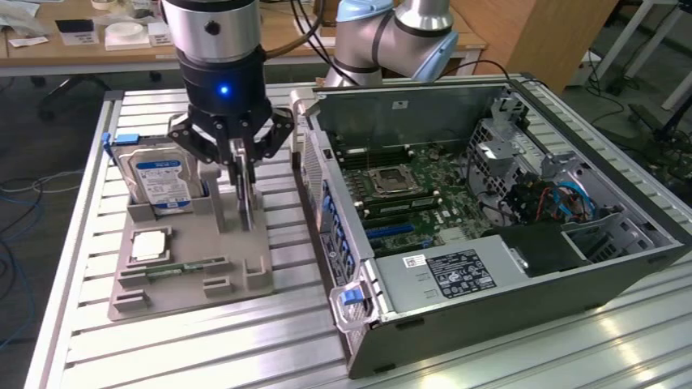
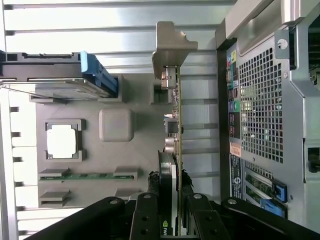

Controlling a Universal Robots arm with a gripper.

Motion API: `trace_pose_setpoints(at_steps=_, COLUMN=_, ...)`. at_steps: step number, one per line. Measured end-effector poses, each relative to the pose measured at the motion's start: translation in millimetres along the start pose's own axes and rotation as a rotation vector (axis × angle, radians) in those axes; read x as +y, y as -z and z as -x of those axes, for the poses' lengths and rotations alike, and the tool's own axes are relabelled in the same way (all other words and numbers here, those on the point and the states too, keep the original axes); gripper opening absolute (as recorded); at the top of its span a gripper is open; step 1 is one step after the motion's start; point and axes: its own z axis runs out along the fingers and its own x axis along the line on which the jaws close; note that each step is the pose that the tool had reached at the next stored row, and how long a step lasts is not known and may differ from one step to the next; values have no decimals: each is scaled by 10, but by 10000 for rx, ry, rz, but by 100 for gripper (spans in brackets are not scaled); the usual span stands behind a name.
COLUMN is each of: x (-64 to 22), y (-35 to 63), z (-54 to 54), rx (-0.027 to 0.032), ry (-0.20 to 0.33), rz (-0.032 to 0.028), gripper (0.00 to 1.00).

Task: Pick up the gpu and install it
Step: 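Pick up the gpu and move the gpu toward the slot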

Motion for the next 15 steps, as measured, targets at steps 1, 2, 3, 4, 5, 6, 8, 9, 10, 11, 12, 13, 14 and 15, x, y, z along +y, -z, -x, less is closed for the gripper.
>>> trace_pose_setpoints(at_steps=1, x=1, y=18, z=1, rx=-1, ry=0, rz=0, gripper=27)
trace_pose_setpoints(at_steps=2, x=2, y=37, z=1, rx=-1, ry=0, rz=1, gripper=27)
trace_pose_setpoints(at_steps=3, x=3, y=56, z=2, rx=0, ry=0, rz=0, gripper=27)
trace_pose_setpoints(at_steps=4, x=4, y=74, z=2, rx=0, ry=1, rz=0, gripper=27)
trace_pose_setpoints(at_steps=5, x=5, y=92, z=3, rx=0, ry=0, rz=0, gripper=27)
trace_pose_setpoints(at_steps=6, x=6, y=112, z=3, rx=0, ry=0, rz=0, gripper=27)
trace_pose_setpoints(at_steps=8, x=8, y=148, z=4, rx=0, ry=0, rz=0, gripper=27)
trace_pose_setpoints(at_steps=9, x=9, y=167, z=5, rx=-1, ry=0, rz=0, gripper=27)
trace_pose_setpoints(at_steps=10, x=10, y=185, z=5, rx=0, ry=0, rz=0, gripper=27)
trace_pose_setpoints(at_steps=11, x=11, y=204, z=6, rx=-1, ry=0, rz=1, gripper=27)
trace_pose_setpoints(at_steps=12, x=12, y=223, z=7, rx=0, ry=0, rz=0, gripper=27)
trace_pose_setpoints(at_steps=13, x=13, y=241, z=7, rx=0, ry=1, rz=0, gripper=27)
trace_pose_setpoints(at_steps=14, x=14, y=258, z=8, rx=0, ry=0, rz=0, gripper=27)
trace_pose_setpoints(at_steps=15, x=15, y=274, z=8, rx=0, ry=1, rz=0, gripper=27)
